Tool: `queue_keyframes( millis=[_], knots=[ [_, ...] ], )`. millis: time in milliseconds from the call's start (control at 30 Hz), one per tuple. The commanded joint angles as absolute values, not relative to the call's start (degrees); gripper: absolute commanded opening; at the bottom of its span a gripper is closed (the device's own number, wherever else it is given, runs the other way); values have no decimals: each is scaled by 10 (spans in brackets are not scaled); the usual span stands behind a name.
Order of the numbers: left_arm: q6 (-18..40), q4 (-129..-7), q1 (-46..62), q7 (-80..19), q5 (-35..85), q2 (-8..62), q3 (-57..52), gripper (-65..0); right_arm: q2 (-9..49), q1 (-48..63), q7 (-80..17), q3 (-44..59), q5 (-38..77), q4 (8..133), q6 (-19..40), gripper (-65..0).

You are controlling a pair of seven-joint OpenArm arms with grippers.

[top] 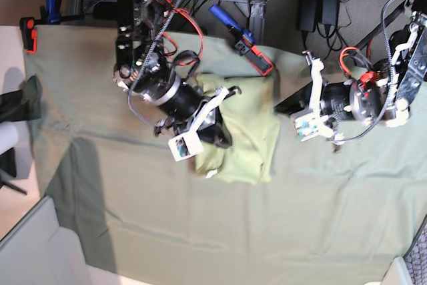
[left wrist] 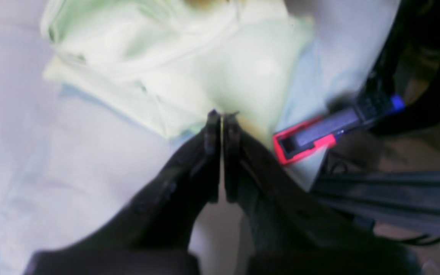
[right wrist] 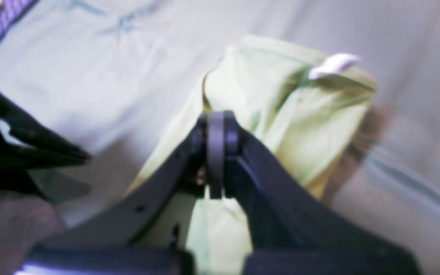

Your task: Fold the T-shirt properly

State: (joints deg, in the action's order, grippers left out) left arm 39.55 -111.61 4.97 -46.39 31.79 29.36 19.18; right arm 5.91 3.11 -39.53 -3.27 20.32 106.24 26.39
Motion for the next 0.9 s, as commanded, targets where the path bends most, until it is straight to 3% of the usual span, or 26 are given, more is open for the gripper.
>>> queue_keyframes(
  millis=[0,467,700,867],
  knots=[
    [400,-1133,58,-456,324,305,172,-632,64,33,-390,-26,220,1085,274,-650],
    [400,-1170,261,-483,364,316,-84,-632,165,257,-406,95,252,1176,274,-650],
    [400,-1166,400,-478,381,316,-193,-632,175,389,-406,143,285,1171,274,-650],
    [400,-1090,461,-478,365,316,-203,-632,176,454,-406,142,298,1125,273,-650]
  ],
)
